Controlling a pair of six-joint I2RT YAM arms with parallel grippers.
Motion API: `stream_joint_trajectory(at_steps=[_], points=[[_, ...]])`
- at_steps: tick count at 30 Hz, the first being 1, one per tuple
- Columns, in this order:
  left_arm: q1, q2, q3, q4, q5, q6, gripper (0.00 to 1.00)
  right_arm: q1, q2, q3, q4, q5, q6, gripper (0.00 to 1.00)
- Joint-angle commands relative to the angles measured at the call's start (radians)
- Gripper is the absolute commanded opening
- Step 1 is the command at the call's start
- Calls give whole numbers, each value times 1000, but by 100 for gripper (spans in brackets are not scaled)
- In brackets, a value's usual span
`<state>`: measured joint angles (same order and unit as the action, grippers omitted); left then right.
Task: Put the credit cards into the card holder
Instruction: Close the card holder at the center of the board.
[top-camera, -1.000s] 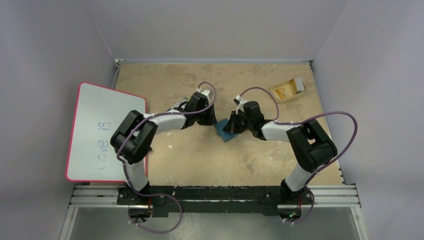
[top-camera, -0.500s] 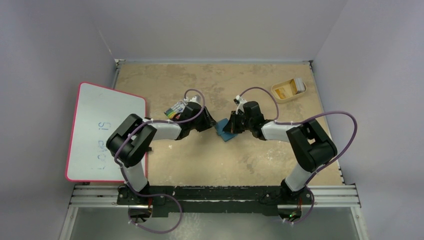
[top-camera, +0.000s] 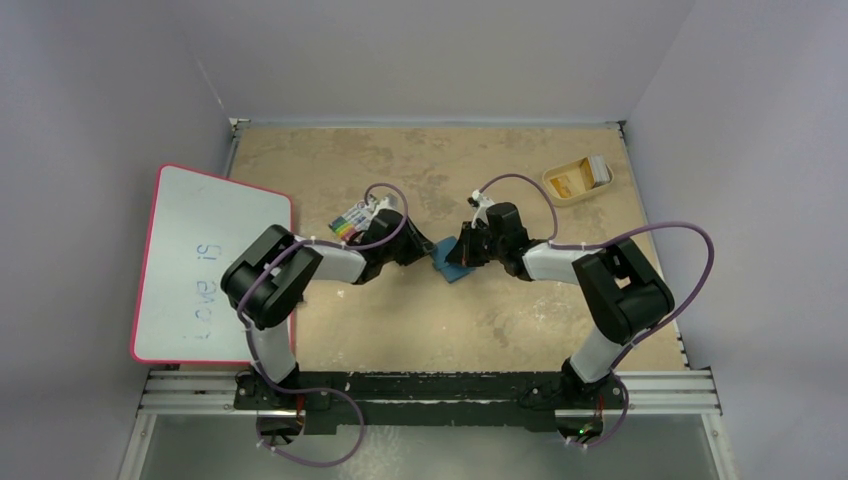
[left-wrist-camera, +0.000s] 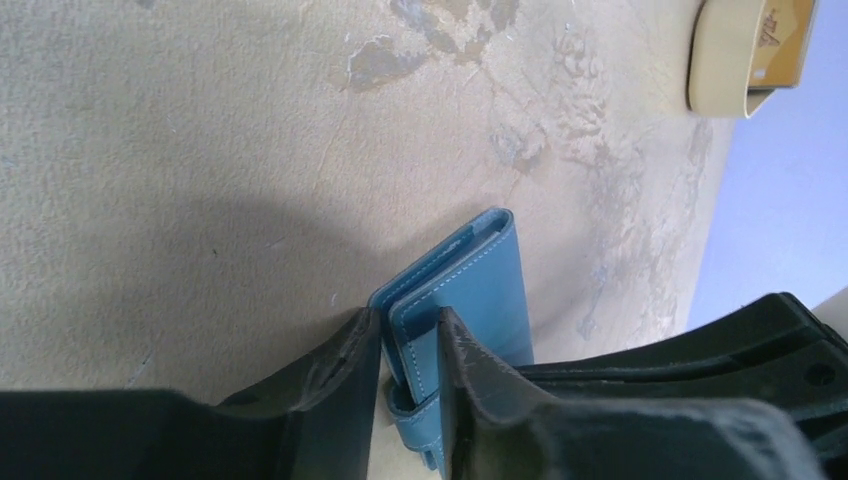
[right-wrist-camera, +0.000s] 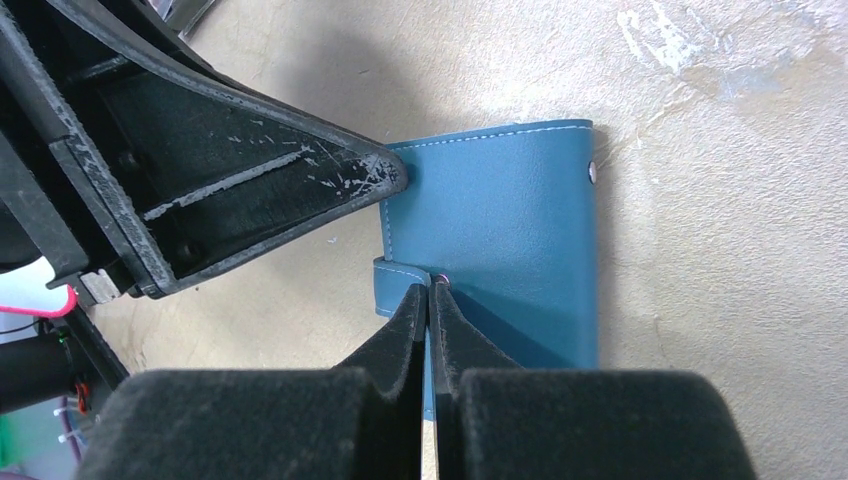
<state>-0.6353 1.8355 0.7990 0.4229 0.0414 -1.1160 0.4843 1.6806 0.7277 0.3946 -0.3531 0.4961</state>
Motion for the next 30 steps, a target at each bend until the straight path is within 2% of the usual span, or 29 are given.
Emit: stream_joint_trajectory(at_steps=[1,5,6,11,16,30], points=[[-13,27,48,-13,-66,3,23,0,11,-12,23,28,-21,0],[-13,30,80,-86,-111,48,1,-1,2,-6,11,36,-33,0],[-14,29,96,-120,-121,68,0,0,-4,-2,-2,30,-38,0],[-15,38,178,-248,-147,183,0,-2,-34,44,-53,34,-88,0],[-14,74,211,-273,-96,272,0,-4,-29,78,-86,45,-120,0],[-15,93,221,-201,-6,343,0,-29,-8,130,-116,62,-151,0]])
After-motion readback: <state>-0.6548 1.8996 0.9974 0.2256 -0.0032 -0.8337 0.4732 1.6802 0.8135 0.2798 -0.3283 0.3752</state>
